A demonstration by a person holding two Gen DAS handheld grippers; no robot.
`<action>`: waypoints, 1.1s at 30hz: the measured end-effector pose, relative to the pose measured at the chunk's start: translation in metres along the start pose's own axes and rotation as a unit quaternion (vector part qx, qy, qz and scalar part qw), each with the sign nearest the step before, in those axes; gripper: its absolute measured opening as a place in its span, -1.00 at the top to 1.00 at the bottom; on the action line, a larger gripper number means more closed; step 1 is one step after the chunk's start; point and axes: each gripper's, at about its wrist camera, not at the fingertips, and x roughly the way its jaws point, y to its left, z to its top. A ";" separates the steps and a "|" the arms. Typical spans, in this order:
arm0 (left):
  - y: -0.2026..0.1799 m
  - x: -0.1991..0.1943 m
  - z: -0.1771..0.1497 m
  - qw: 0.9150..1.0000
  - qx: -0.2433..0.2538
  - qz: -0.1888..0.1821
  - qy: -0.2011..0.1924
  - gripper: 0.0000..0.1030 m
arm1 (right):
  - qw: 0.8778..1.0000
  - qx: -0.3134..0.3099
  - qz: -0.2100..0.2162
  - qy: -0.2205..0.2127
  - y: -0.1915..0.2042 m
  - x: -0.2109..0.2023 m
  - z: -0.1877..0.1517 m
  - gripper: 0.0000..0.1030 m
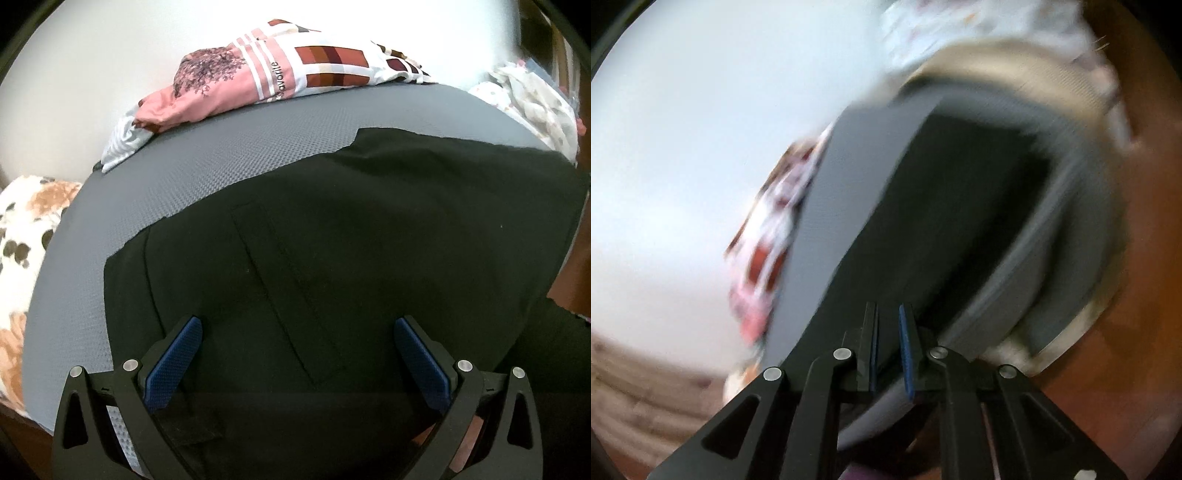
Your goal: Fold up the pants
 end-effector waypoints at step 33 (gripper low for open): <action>0.002 0.000 -0.005 1.000 -0.009 -0.008 -0.017 -1.00 | 0.986 0.016 0.019 0.162 0.052 0.134 -0.122 0.87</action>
